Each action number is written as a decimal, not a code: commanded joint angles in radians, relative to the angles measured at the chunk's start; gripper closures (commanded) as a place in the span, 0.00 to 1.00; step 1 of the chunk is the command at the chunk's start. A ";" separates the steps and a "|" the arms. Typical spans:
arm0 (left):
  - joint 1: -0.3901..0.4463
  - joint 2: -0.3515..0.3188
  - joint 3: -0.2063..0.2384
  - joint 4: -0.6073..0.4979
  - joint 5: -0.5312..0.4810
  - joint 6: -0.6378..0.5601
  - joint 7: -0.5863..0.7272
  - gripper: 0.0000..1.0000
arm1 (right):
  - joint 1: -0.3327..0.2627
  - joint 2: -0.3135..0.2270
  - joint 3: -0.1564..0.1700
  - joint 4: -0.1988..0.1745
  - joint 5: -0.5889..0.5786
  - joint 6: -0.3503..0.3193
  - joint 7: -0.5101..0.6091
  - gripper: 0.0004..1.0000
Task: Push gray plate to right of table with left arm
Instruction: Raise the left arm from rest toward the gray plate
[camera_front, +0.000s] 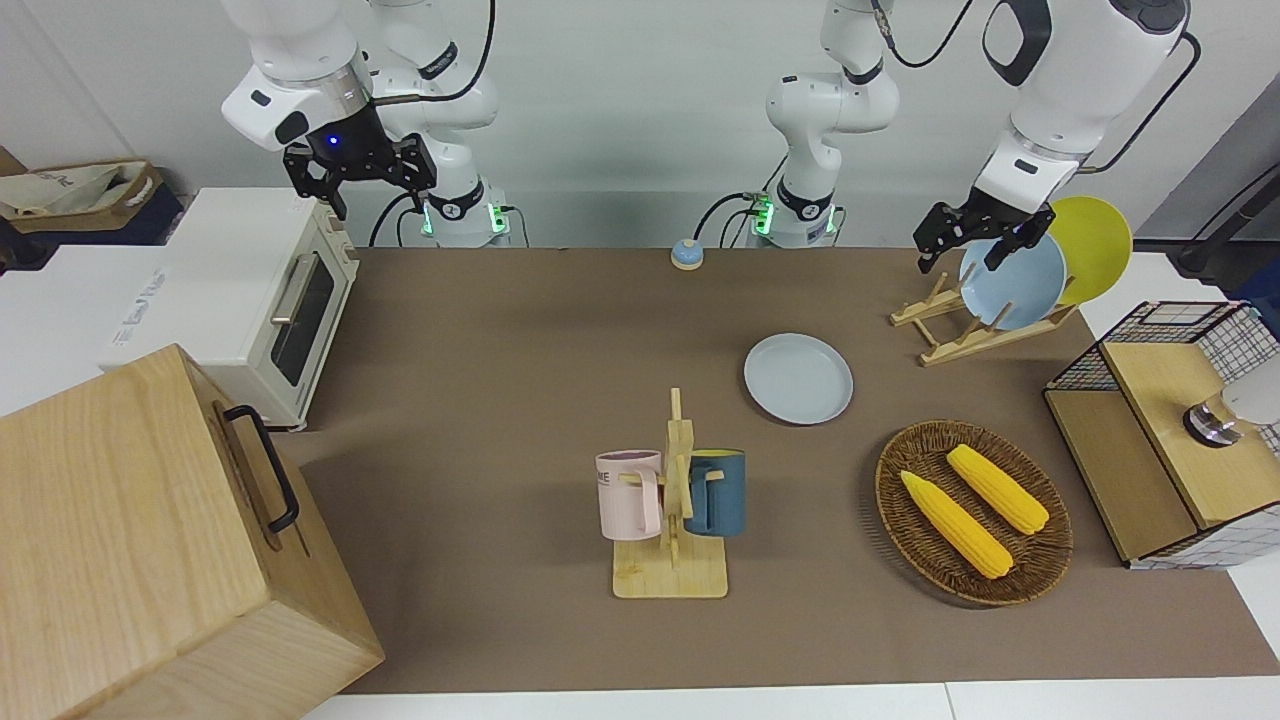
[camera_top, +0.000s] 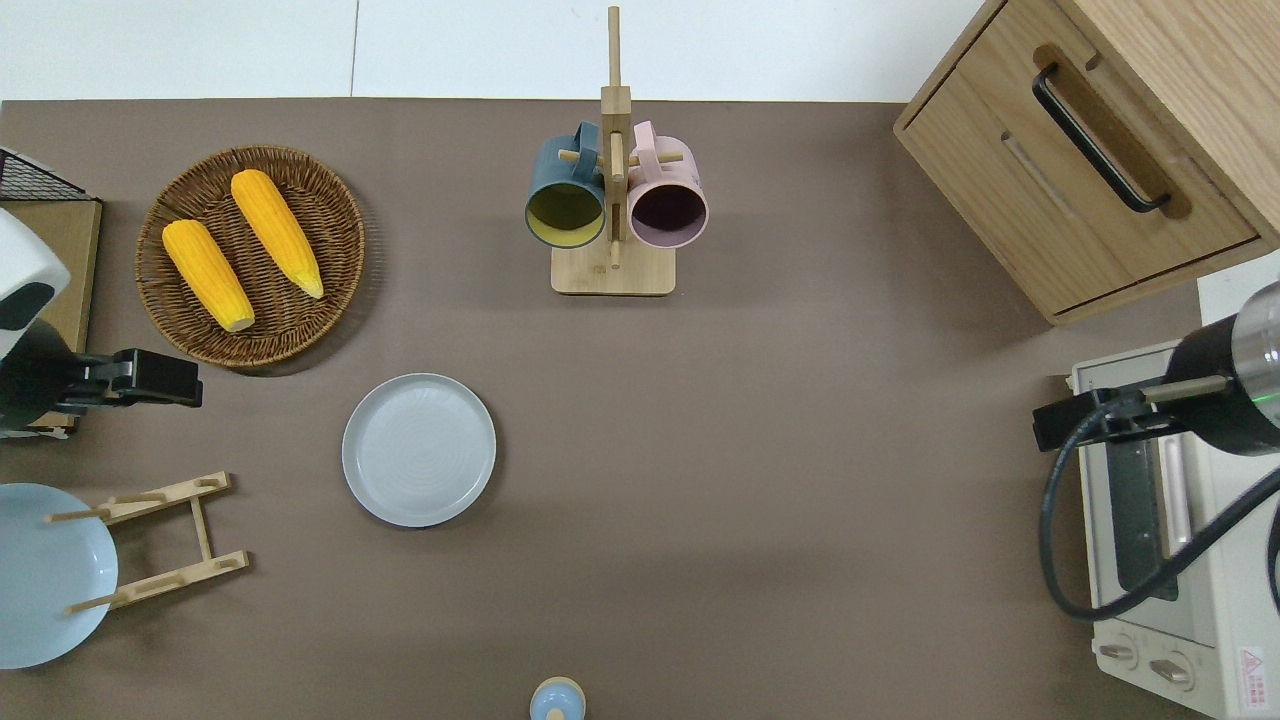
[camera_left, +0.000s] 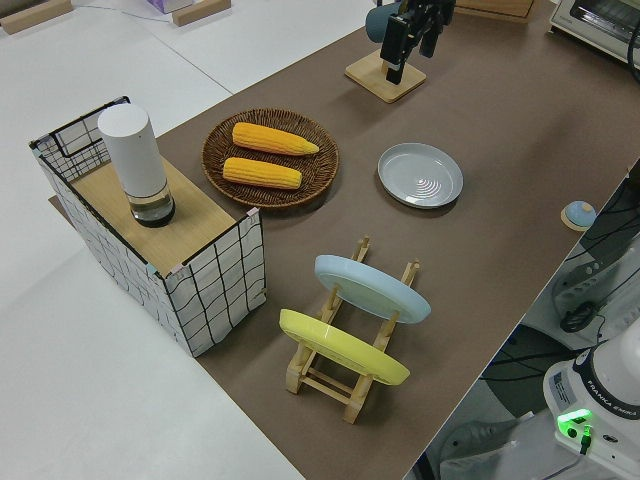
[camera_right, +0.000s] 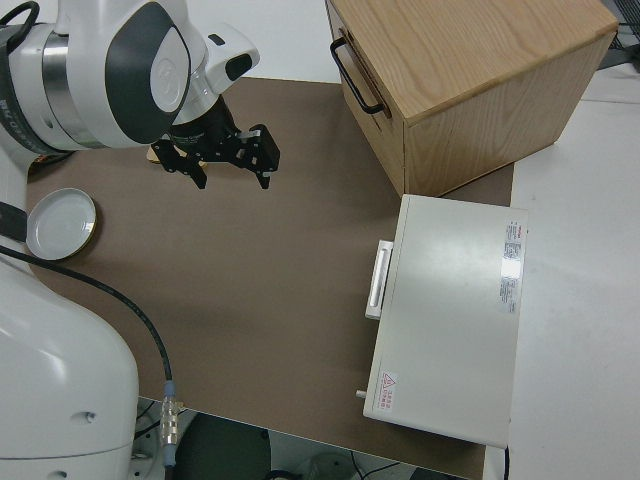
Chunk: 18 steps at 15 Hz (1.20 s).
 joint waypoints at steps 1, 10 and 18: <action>-0.017 -0.020 0.005 -0.019 0.019 0.001 -0.008 0.00 | -0.019 -0.002 0.016 0.009 0.004 -0.016 0.012 0.02; -0.018 -0.032 -0.042 -0.172 0.007 0.108 -0.043 0.00 | -0.019 -0.002 0.016 0.009 0.004 -0.016 0.013 0.02; -0.020 -0.067 -0.062 -0.384 -0.001 0.324 -0.042 0.00 | -0.019 -0.002 0.016 0.009 0.004 -0.016 0.013 0.02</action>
